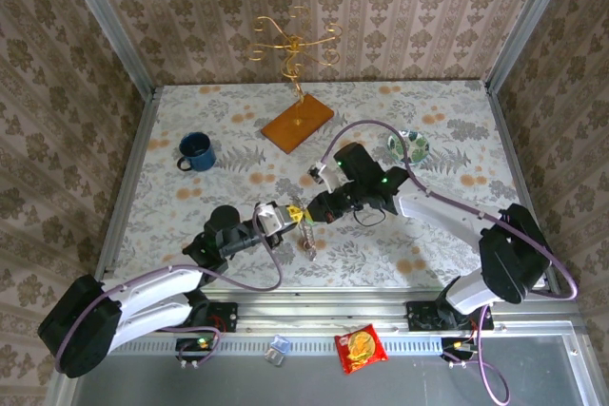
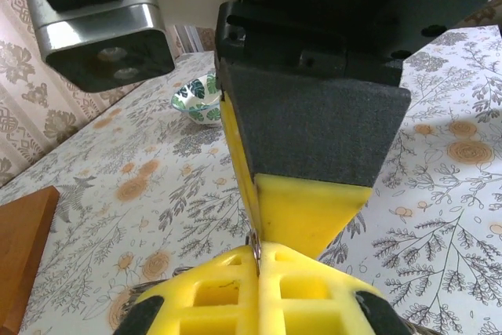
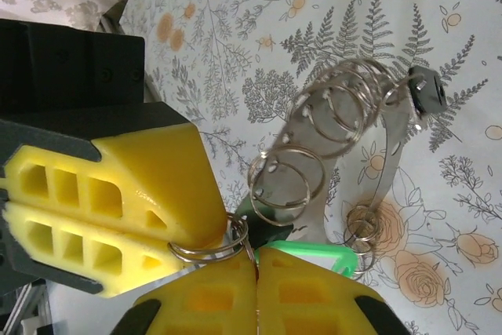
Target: Put the keys on the keyring
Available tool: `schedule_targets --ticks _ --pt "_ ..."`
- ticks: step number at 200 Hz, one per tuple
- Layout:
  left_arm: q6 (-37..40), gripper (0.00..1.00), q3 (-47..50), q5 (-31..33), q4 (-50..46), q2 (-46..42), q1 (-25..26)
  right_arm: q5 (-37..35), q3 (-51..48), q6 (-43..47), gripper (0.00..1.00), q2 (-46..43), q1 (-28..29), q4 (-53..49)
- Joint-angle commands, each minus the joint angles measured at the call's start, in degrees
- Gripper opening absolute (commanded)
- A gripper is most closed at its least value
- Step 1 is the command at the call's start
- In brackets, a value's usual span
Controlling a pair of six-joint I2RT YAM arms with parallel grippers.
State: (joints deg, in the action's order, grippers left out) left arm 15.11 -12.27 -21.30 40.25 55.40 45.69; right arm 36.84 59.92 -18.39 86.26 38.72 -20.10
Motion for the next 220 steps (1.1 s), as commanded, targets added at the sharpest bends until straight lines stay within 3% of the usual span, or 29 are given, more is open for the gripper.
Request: schedule_targets --ticks 1,18,47,95,129,220 --pt "1.1 0.0 -0.2 -3.4 5.4 -0.8 0.7 0.3 1.6 0.1 0.22 -1.1 -1.3 -1.6" --pt "1.1 0.0 0.1 -3.3 5.4 -1.1 0.8 -0.8 0.8 1.7 0.36 -3.6 -2.2 -1.1" --pt "0.4 0.0 0.4 -3.3 5.9 -1.1 0.8 -5.0 -2.8 11.1 0.41 -9.7 -2.6 2.8" --pt "-4.3 0.0 1.8 -5.1 12.4 0.8 0.7 -0.9 -20.9 35.2 0.4 -18.4 -1.9 32.5" --pt "-6.2 0.0 2.0 -6.6 14.7 2.6 0.7 3.8 -16.8 40.2 0.33 -15.9 -1.9 24.9" --pt "-7.4 0.0 2.0 -7.9 17.6 4.4 0.3 6.2 -16.0 40.6 0.26 -11.7 -1.4 25.8"
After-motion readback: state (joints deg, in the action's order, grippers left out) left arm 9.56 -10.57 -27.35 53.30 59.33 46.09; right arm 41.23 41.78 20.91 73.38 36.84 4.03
